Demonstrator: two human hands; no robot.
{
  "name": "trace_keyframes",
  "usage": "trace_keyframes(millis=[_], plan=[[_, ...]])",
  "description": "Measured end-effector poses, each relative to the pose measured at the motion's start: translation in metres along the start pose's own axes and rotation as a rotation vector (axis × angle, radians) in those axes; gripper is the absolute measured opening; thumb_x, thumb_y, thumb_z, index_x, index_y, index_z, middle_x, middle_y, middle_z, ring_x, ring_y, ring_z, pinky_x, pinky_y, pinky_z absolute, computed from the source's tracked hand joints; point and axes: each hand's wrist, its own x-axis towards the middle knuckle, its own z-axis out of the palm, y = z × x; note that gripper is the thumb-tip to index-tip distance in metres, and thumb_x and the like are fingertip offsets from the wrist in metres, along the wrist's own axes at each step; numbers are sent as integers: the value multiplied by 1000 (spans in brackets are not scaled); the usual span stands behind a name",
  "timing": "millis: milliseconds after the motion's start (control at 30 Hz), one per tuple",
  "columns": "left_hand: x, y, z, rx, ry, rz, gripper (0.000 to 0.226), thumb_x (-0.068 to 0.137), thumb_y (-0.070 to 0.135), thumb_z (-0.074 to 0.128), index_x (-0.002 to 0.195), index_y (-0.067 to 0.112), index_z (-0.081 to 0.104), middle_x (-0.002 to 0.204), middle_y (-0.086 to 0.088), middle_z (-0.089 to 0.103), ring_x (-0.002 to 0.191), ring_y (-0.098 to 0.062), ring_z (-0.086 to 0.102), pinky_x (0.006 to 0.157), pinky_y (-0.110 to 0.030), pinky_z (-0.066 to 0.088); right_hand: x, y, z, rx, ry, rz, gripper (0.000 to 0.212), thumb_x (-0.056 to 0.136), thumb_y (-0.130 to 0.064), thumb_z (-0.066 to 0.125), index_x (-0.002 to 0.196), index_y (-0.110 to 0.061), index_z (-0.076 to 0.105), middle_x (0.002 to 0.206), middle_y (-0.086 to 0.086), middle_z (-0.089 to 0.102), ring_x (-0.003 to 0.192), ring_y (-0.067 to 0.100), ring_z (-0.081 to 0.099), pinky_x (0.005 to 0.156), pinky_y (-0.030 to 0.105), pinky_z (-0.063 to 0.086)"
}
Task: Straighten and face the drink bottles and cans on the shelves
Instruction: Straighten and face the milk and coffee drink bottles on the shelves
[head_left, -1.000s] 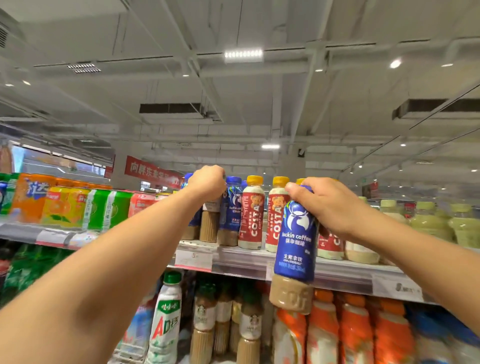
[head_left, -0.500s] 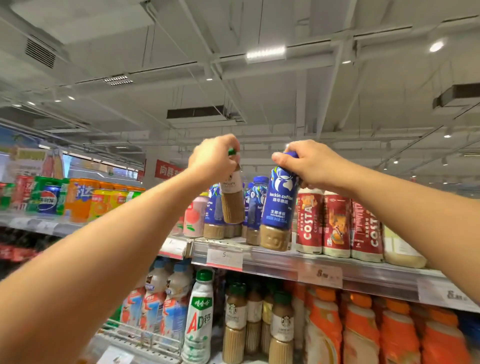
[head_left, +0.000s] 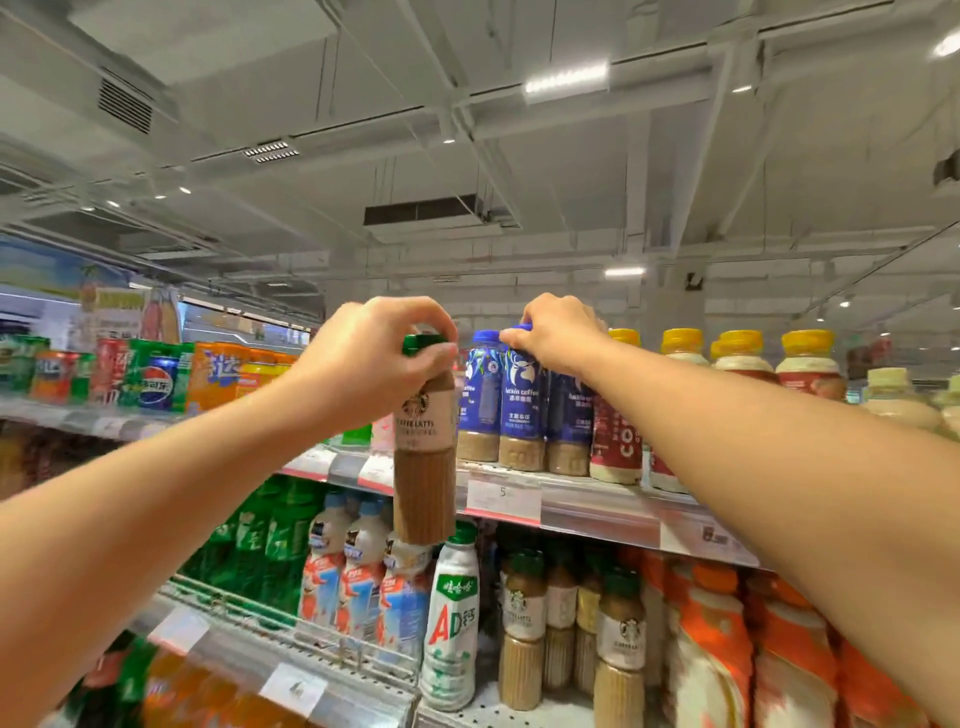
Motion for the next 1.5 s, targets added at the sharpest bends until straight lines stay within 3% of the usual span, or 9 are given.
trace_keyframes(millis=[233, 333, 500, 600, 700, 833, 1067, 1233, 1500], plan=[[-32, -7, 17, -25, -71, 35, 14, 92, 45, 66, 102, 36, 70, 101, 11, 73, 86, -8, 66, 74, -38, 60, 5, -6, -4, -162, 7, -4, 39, 89, -55, 65, 85, -19, 52, 90, 3, 58, 85, 30, 58, 67, 33, 38], [-44, -8, 34, -56, -102, 42, 15, 92, 46, 67, 103, 37, 71, 107, 14, 71, 77, 5, 58, 68, -30, 57, -3, -7, -9, -182, -27, -30, 36, 86, -49, 63, 74, -16, 54, 69, 0, 66, 60, 21, 61, 53, 27, 34], [-66, -7, 61, -156, -129, -11, 17, 91, 46, 69, 104, 37, 72, 97, 18, 69, 86, 2, 62, 72, -30, 58, -40, -5, -23, -133, 49, -48, 36, 88, -49, 59, 108, -20, 64, 111, 10, 68, 98, 37, 60, 71, 36, 44], [-76, -5, 75, -226, -129, -38, 17, 90, 45, 70, 104, 36, 73, 93, 22, 68, 83, 10, 61, 68, -19, 53, -96, 6, -22, 89, 111, -120, 30, 87, -46, 61, 107, -26, 69, 103, 0, 74, 98, 26, 67, 83, 37, 53], [-84, 1, 85, -249, -125, -42, 16, 90, 42, 72, 103, 33, 74, 95, 13, 73, 76, 2, 62, 73, -27, 55, -172, 17, -2, 340, -49, -162, 21, 87, -43, 69, 98, -25, 71, 89, -9, 73, 67, 3, 67, 71, 33, 58], [-94, 13, 101, -307, -96, -41, 11, 89, 36, 75, 99, 30, 76, 91, 10, 73, 73, 6, 59, 70, -25, 46, -251, 25, 32, 643, -346, -8, 30, 84, -44, 76, 108, -29, 66, 95, -7, 72, 53, 11, 69, 47, 21, 52], [-125, 29, 134, -350, -145, -58, 21, 83, 45, 77, 103, 38, 75, 90, 18, 72, 68, 13, 57, 60, -6, 38, -296, 38, 80, 782, -369, 145, 56, 65, -55, 87, 112, -35, 66, 97, -13, 72, 70, 2, 69, 53, 19, 53], [-147, 18, 151, -483, -294, -205, 38, 91, 54, 67, 126, 39, 65, 105, 16, 69, 85, -1, 68, 79, -28, 58, -302, 58, 103, 646, -341, 177, 58, 66, -59, 84, 117, -38, 64, 104, -21, 68, 90, -6, 61, 64, 8, 41], [-214, -18, 214, -218, -422, -188, 45, 104, 55, 36, 125, 29, 66, 121, 13, 67, 116, -4, 56, 100, -27, 43, -302, 76, 145, 537, -284, 260, 50, 72, -56, 79, 115, -37, 62, 106, -16, 67, 100, 7, 64, 86, 32, 54]])
